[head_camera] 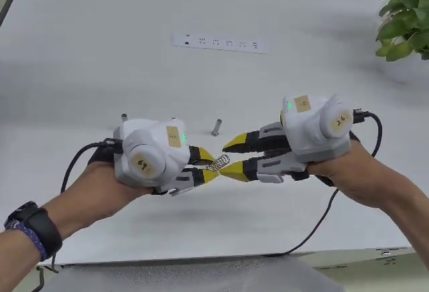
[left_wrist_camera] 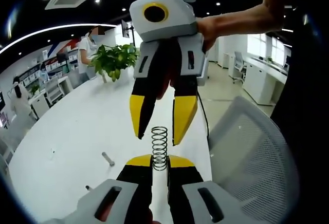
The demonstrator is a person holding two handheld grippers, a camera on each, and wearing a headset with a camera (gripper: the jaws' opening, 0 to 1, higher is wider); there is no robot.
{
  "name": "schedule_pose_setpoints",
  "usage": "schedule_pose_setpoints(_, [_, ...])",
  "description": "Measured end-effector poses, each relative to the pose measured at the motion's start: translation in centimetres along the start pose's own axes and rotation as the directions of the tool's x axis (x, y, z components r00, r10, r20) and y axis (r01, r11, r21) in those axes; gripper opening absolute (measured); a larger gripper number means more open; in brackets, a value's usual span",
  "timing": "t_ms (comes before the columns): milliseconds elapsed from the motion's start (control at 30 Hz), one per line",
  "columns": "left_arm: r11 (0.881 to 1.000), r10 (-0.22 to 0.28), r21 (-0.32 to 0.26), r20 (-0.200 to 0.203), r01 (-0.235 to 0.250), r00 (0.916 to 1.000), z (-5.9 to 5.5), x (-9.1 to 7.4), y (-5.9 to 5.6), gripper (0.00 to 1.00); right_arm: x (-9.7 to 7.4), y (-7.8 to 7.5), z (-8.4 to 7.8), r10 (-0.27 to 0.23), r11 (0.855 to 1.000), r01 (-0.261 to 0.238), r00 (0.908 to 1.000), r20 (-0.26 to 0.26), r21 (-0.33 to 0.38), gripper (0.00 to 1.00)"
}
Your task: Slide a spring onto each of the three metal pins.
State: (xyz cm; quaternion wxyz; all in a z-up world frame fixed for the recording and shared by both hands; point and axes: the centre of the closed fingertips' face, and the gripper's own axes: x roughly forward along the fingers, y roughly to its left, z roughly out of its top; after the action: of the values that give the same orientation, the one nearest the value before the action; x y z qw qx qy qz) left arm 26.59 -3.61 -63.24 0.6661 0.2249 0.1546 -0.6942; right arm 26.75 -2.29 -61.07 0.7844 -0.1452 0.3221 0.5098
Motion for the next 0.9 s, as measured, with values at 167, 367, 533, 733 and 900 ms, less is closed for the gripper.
schedule_pose_setpoints(167, [1.0, -0.016, 0.009, -0.005, 0.016, 0.9999, 0.0, 0.3, -0.4, 0.02, 0.3, 0.5, -0.5, 0.019, 0.997, -0.024, 0.9971, -0.073, -0.072, 0.22])
schedule_pose_setpoints(367, [0.999, -0.033, 0.021, -0.013, 0.034, 0.9994, 0.0, 0.6, -0.9, 0.02, 0.3, 0.8, -1.0, 0.031, 0.99, -0.049, 0.9904, -0.134, -0.132, 0.21])
schedule_pose_setpoints(533, [0.999, -0.04, 0.023, -0.009, 0.04, 0.9992, 0.2, 0.7, -1.0, 0.02, 0.4, 1.2, -1.3, 0.046, 0.983, -0.074, 0.9847, -0.168, -0.166, 0.19])
schedule_pose_setpoints(733, [0.998, -0.05, 0.03, -0.016, 0.05, 0.9986, 0.2, 0.9, -1.3, 0.02, 0.4, 1.2, -1.3, 0.051, 0.978, -0.085, 0.9819, -0.182, -0.188, 0.17])
schedule_pose_setpoints(900, [0.998, -0.057, 0.036, -0.022, 0.057, 0.9982, 0.2, 0.9, -1.4, 0.02, 0.5, 1.5, -1.7, 0.063, 0.971, -0.108, 0.9759, -0.209, -0.212, 0.13])
